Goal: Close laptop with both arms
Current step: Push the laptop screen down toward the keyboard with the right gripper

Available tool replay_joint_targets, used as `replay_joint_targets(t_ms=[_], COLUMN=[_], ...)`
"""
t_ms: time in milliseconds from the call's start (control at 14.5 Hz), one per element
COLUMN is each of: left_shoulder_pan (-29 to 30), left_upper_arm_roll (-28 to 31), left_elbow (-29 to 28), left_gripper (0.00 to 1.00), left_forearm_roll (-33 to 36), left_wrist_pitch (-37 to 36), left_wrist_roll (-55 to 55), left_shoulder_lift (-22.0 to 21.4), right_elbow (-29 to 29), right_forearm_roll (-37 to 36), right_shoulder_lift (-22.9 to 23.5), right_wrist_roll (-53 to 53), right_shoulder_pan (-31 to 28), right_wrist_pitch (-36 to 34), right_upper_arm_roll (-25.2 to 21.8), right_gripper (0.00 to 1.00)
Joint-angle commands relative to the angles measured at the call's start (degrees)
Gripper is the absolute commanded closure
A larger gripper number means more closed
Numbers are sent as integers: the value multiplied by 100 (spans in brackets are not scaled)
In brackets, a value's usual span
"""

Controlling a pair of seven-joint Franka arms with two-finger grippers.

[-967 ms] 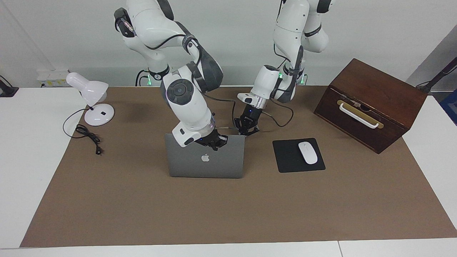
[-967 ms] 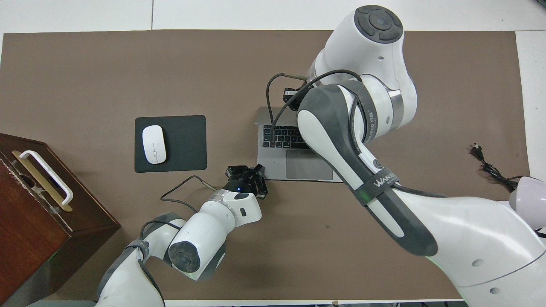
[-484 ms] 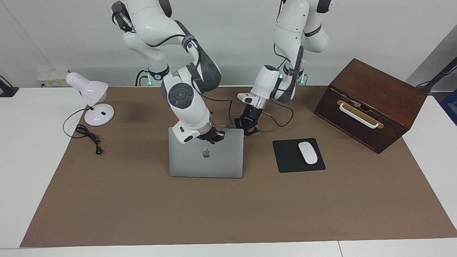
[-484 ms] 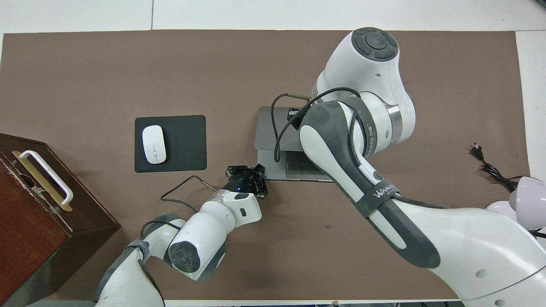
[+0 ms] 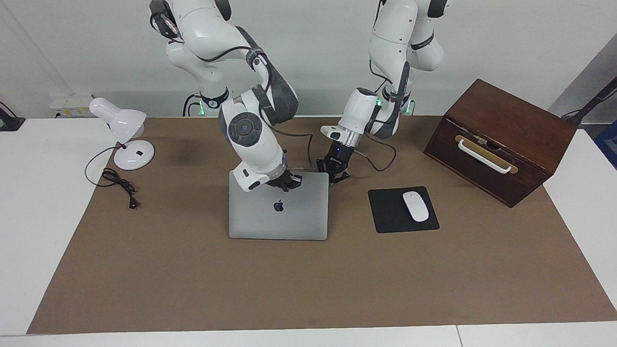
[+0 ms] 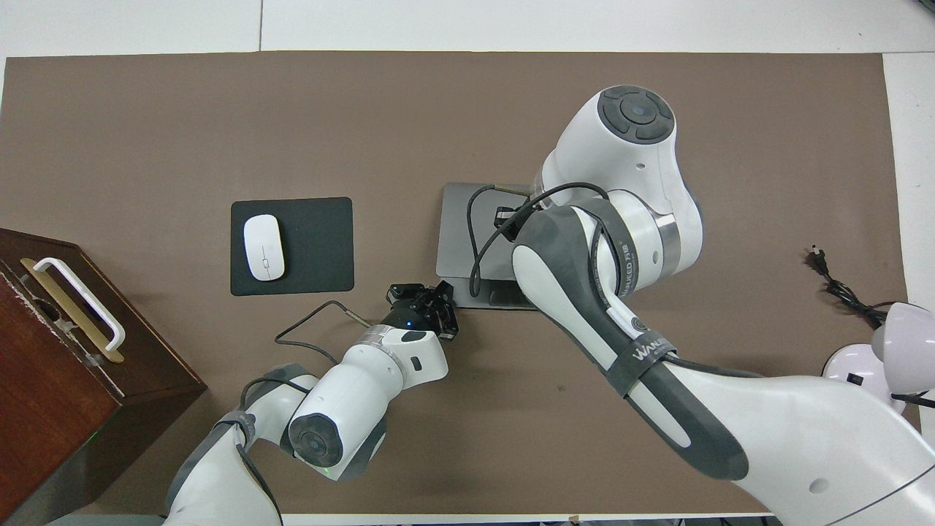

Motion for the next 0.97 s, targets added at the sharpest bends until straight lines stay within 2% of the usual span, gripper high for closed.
replay_joint_targets(t_ms=[0, 345, 898], left_shoulder_pan=[-170, -179, -179], left_upper_arm_roll=[71, 71, 71], left_elbow=[-214, -152, -126], left_gripper=[100, 100, 100], left_forearm_roll=[-114, -114, -114], left_wrist_pitch=[-119, -127, -136], left_wrist_roll=[122, 148, 148], left_shoulder_lift=[115, 124, 132], right_elbow=[-540, -567, -997], right_forearm_roll=[200, 340, 340], right_shoulder_lift=[-295, -198, -207], right_wrist_roll=[-41, -23, -23], right_shoulder_pan=[-52, 45, 264], right_wrist_pitch=[306, 490, 983], right_upper_arm_roll=[54, 63, 63], right_gripper=[100, 100, 100])
